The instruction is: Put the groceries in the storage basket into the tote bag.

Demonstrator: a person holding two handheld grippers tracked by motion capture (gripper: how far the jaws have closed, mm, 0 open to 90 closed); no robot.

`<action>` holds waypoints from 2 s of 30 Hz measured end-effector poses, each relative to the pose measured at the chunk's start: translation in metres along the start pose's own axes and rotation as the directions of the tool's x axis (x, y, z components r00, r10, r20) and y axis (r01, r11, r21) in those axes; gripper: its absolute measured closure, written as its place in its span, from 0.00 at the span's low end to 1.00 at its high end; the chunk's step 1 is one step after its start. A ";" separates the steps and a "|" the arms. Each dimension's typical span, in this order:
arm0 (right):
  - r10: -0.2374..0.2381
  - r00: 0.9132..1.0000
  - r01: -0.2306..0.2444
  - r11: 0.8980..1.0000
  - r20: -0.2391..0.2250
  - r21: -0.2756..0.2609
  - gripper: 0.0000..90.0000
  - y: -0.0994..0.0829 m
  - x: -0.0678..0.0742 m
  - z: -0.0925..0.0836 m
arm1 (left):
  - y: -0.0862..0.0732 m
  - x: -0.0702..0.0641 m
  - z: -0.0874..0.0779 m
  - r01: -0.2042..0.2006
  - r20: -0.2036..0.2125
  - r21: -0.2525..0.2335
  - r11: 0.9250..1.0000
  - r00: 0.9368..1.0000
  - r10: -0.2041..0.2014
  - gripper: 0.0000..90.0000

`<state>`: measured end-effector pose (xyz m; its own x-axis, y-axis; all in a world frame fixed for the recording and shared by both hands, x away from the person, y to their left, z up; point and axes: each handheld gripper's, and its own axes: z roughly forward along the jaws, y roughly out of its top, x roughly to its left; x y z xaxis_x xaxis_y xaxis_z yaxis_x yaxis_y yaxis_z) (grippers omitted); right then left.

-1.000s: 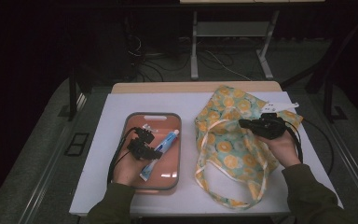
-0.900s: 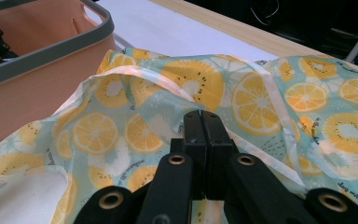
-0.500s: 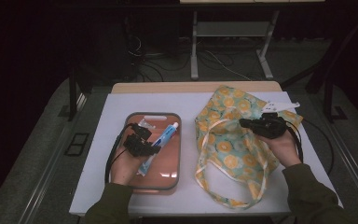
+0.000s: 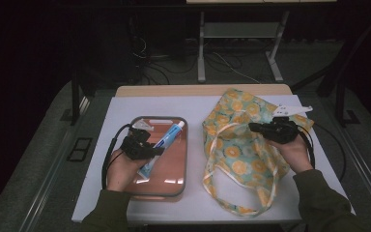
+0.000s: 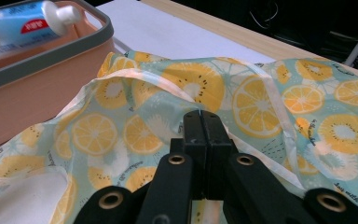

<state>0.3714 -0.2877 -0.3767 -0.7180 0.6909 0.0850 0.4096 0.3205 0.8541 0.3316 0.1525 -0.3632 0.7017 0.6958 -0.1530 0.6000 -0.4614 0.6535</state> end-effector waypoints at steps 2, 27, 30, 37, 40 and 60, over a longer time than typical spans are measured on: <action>0.001 1.000 -0.001 1.000 -0.001 0.000 1.00 0.000 0.000 0.000 | 0.002 -0.002 -0.002 -0.007 0.021 -0.014 1.000 1.000 0.007 0.83; 0.011 1.000 -0.011 1.000 -0.002 -0.012 1.00 0.000 -0.003 -0.003 | 0.061 -0.074 0.028 -0.184 0.200 -0.065 0.981 0.961 0.193 0.84; 0.010 1.000 -0.011 1.000 -0.002 -0.015 1.00 0.000 -0.003 -0.004 | 0.068 -0.086 0.038 -0.196 0.220 -0.061 0.979 0.954 0.205 0.84; 0.015 1.000 -0.015 0.999 -0.004 -0.028 1.00 0.001 -0.005 -0.008 | 0.080 -0.117 0.066 -0.203 0.235 -0.039 0.978 0.950 0.206 0.84; 0.015 1.000 -0.015 0.999 -0.005 -0.033 1.00 0.001 -0.005 -0.009 | 0.083 -0.127 0.079 -0.204 0.228 -0.030 0.978 0.952 0.206 0.84; 0.017 1.000 -0.017 0.999 -0.004 -0.036 1.00 0.000 -0.007 -0.012 | 0.077 -0.153 0.149 -0.182 0.146 0.094 0.979 0.975 0.168 0.83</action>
<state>0.3699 -0.3005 -0.3708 -0.7131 0.6937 0.1017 0.4015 0.2852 0.8703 0.3278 -0.0717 -0.3996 0.8408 0.5207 -0.1479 0.4955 -0.6305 0.5975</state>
